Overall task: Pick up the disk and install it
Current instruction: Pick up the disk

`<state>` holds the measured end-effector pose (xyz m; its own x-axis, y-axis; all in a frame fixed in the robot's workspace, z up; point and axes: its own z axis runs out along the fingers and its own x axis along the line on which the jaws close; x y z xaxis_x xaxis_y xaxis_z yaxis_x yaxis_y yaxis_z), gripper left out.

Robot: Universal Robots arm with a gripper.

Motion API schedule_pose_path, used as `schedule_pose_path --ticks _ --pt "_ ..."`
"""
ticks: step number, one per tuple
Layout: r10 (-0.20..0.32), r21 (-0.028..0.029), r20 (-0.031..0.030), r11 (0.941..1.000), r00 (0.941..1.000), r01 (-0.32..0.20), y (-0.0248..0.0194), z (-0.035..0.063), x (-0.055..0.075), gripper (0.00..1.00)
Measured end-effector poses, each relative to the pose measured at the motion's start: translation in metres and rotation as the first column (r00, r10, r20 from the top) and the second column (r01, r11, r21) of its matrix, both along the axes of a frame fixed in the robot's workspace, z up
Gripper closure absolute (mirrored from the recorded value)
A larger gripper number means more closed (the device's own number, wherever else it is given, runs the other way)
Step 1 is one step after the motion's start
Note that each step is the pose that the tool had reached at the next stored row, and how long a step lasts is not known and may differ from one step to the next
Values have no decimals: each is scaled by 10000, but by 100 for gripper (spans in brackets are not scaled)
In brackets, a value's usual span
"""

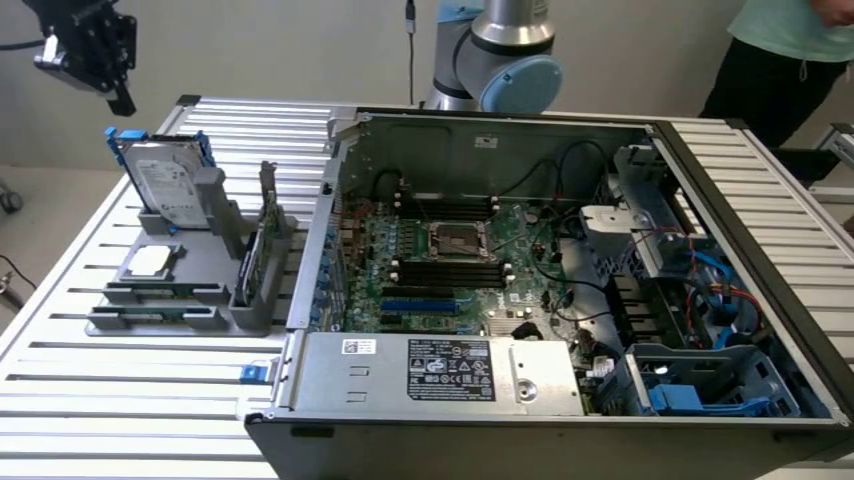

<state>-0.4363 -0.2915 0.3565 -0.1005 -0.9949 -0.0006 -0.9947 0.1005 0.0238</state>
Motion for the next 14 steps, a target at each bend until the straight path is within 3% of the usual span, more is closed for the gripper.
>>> schedule_pose_path --ticks 3,7,10,12,14 --pt "551 -4 -4 9985 9985 -551 0 -17 0 89" --pt "1267 -11 -6 9919 9919 -1267 0 -37 0 89" --pt "1623 -70 -14 9867 9867 -1623 2 -42 -6 88" --pt "1719 -86 -5 9851 9851 -1719 2 -46 -21 83" --pt "1755 -96 9 9844 9845 -1755 2 -60 -31 70"
